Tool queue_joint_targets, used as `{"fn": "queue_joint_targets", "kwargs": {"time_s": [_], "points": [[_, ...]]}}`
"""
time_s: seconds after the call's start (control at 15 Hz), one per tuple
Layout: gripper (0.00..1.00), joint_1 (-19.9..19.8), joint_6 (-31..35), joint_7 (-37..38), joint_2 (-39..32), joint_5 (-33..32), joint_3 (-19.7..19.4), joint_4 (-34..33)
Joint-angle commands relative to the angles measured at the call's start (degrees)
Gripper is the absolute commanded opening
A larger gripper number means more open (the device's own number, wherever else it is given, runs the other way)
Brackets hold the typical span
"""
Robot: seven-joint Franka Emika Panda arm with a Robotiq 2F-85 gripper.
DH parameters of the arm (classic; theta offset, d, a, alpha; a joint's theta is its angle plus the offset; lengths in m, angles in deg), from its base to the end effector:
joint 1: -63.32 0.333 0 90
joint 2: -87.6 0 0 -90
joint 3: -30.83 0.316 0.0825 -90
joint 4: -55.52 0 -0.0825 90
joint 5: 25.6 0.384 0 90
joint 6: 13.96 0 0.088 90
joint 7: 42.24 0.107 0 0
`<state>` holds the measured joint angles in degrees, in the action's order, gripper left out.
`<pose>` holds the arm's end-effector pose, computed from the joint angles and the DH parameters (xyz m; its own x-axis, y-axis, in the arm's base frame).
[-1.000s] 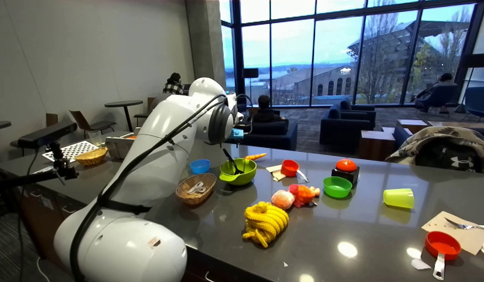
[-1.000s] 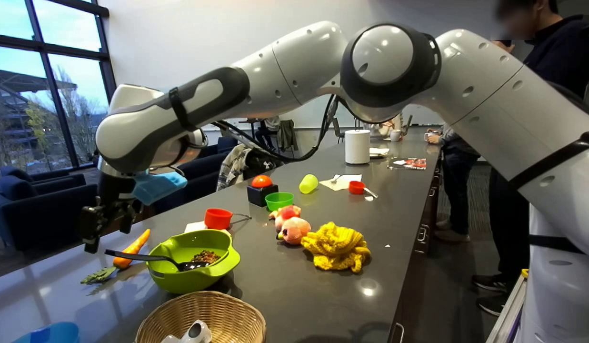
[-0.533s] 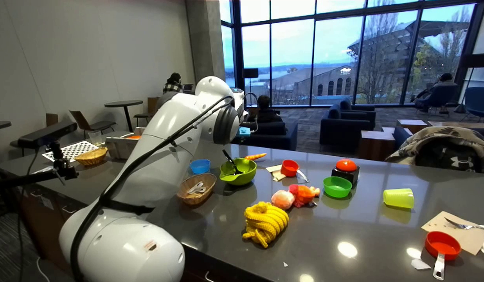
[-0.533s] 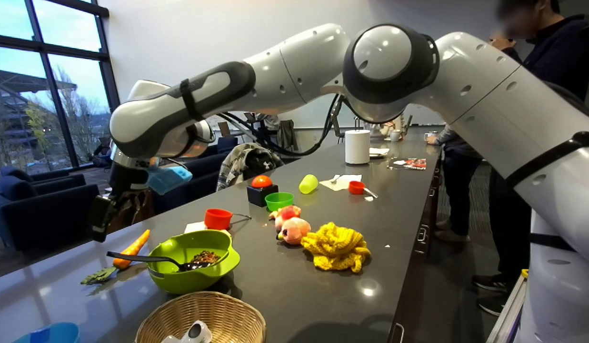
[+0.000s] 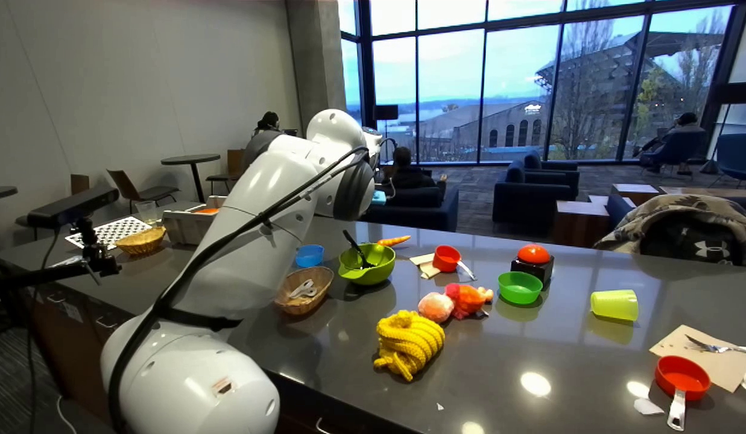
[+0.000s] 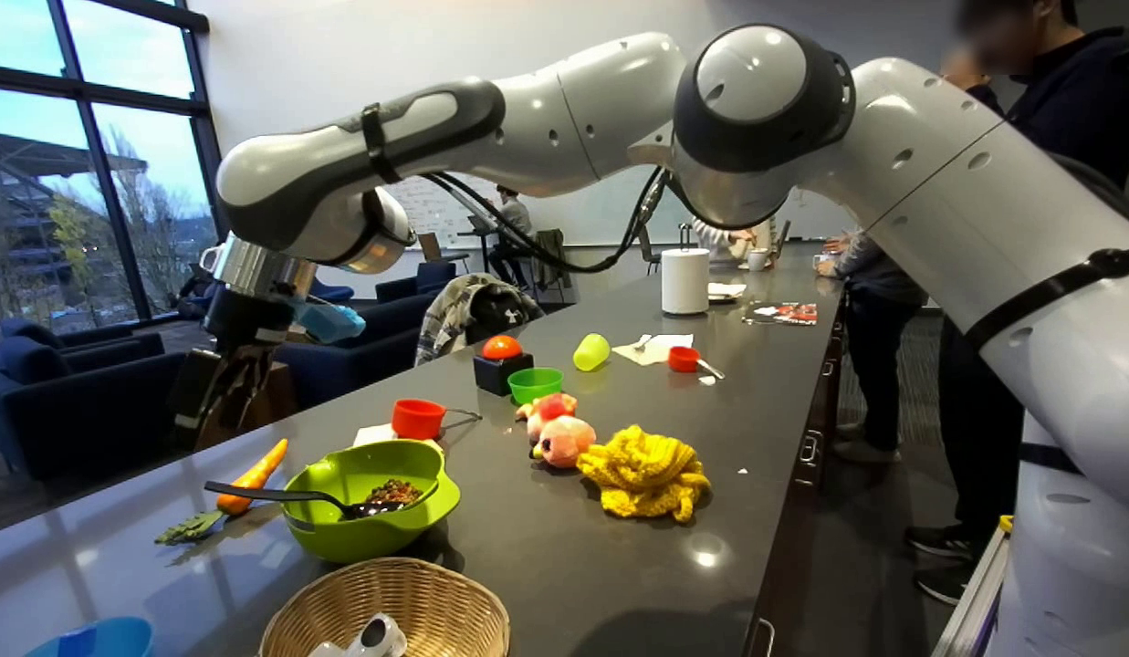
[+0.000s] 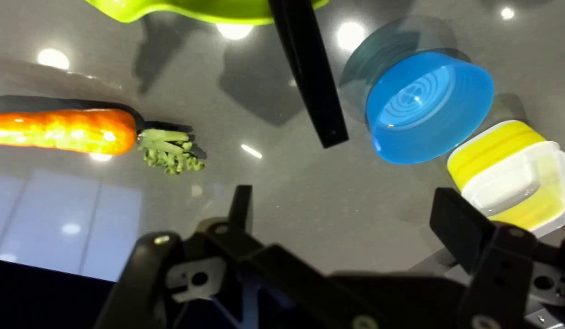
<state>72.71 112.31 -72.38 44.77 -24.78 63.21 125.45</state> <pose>0.6508 0.4081 0.4113 0.4771 0.7612 0.4391 0.8769 -0.4454 -0.1806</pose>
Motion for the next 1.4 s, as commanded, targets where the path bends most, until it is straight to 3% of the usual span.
{"fn": "queue_joint_targets", "kwargs": {"time_s": [0.0,0.53,1.33], "points": [[1.0,-3.8,-2.0,-7.0,2.9,1.9,3.3,3.2],[1.0,-1.6,12.5,-11.4,-0.3,-3.8,1.0,5.7],[1.0,-4.2,14.4,-12.1,1.4,-5.1,1.3,10.1]]}}
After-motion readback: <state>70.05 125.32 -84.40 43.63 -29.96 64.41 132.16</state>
